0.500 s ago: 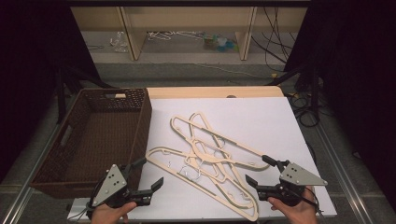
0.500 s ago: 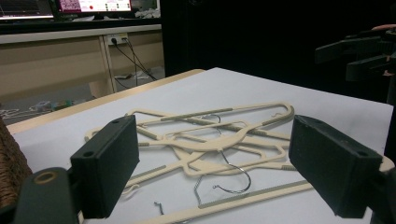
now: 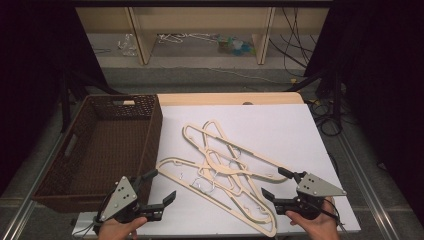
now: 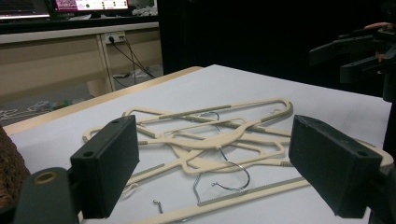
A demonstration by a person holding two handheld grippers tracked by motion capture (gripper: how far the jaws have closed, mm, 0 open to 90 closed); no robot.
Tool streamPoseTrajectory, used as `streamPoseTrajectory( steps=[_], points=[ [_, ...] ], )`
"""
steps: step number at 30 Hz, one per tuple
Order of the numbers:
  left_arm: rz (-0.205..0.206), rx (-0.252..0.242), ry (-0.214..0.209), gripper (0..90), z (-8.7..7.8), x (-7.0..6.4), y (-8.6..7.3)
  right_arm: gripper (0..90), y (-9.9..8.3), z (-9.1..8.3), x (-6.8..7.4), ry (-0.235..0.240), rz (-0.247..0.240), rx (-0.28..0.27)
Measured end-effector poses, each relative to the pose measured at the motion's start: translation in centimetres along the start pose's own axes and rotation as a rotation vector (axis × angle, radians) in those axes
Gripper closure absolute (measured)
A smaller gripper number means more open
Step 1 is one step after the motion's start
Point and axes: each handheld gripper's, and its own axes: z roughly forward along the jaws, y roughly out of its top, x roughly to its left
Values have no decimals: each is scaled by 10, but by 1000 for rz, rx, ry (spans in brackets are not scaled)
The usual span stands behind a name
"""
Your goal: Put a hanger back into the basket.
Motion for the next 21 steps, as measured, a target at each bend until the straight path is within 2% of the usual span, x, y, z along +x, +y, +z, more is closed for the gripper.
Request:
streamPoseTrajectory(
  steps=[1,3,4,5,6,10,11,12,13,16,18,19,21],
  points=[
    [0,-1,0,161,0,0,0,193,0,1,-1,-1,-14,-7],
    [-1,0,-1,161,0,0,0,200,-1,2,-1,9,-2,7],
    [-2,0,-1,161,0,0,0,208,-2,6,-3,16,-15,21],
    [-2,1,-1,161,0,0,0,213,-2,8,-4,24,-19,10],
    [-2,1,-1,161,1,0,0,216,-2,8,-4,20,-18,33],
    [2,3,1,161,1,0,-1,244,-2,12,-10,12,-43,37],
    [4,3,1,161,1,0,-1,245,-2,13,-14,6,-35,60],
    [4,3,1,161,1,0,-1,245,-2,13,-14,6,-35,60],
    [12,6,-3,161,2,0,0,255,-3,16,-20,7,-37,72],
    [4,7,-1,161,2,-1,-1,266,-5,21,-26,-3,-27,93],
    [13,0,-12,161,2,-1,0,275,-5,26,-29,4,-18,138],
    [13,0,-12,161,2,-1,0,275,-5,26,-29,4,-18,138],
    [16,3,-16,161,2,-2,0,298,-7,36,-32,9,-30,192]
  ],
)
